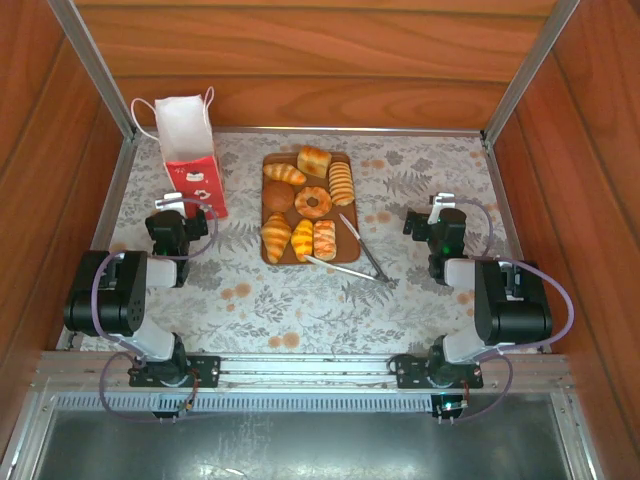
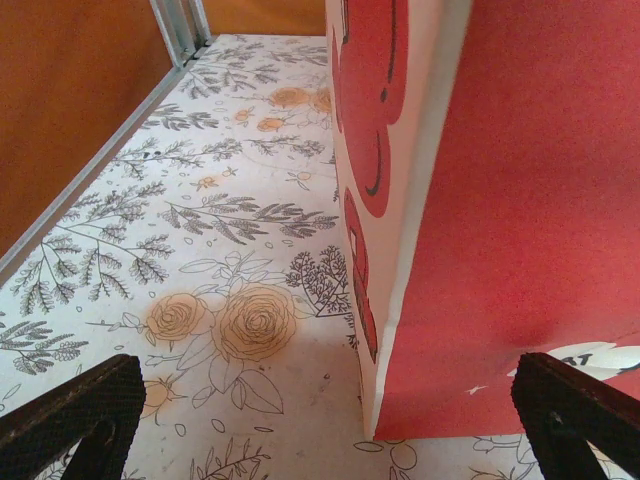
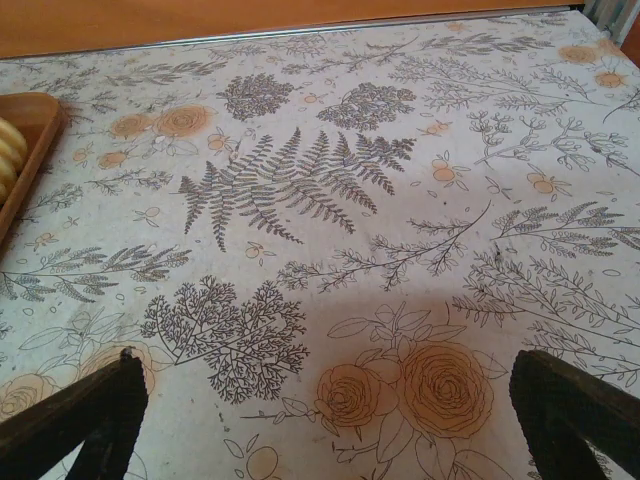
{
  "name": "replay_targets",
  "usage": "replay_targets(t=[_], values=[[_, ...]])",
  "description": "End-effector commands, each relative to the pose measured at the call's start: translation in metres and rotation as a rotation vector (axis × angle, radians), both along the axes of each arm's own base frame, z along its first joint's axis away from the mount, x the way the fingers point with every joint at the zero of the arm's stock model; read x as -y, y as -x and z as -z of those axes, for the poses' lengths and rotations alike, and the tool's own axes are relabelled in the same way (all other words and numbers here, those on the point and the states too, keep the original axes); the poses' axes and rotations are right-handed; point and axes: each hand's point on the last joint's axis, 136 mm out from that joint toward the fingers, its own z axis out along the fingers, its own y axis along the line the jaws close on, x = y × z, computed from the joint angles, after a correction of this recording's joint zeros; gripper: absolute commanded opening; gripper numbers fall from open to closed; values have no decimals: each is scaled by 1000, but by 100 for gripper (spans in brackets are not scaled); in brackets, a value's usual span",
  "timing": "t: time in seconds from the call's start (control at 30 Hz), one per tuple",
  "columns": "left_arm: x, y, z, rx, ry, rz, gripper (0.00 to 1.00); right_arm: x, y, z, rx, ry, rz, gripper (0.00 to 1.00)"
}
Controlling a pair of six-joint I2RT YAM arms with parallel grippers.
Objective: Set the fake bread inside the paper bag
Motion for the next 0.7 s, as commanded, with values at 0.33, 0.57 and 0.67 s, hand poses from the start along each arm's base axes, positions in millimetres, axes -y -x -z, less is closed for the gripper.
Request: replay_targets(t=[0.33, 0.57, 0.67], values=[[-1, -2, -4, 20, 1, 0, 100, 0, -6, -4, 12, 10, -9, 100], [-2, -2, -4, 20, 2, 1, 100, 0, -6, -4, 14, 10, -10, 100], [-2, -1, -5, 22, 2, 2, 100, 0, -5, -5, 17, 10, -11, 100]])
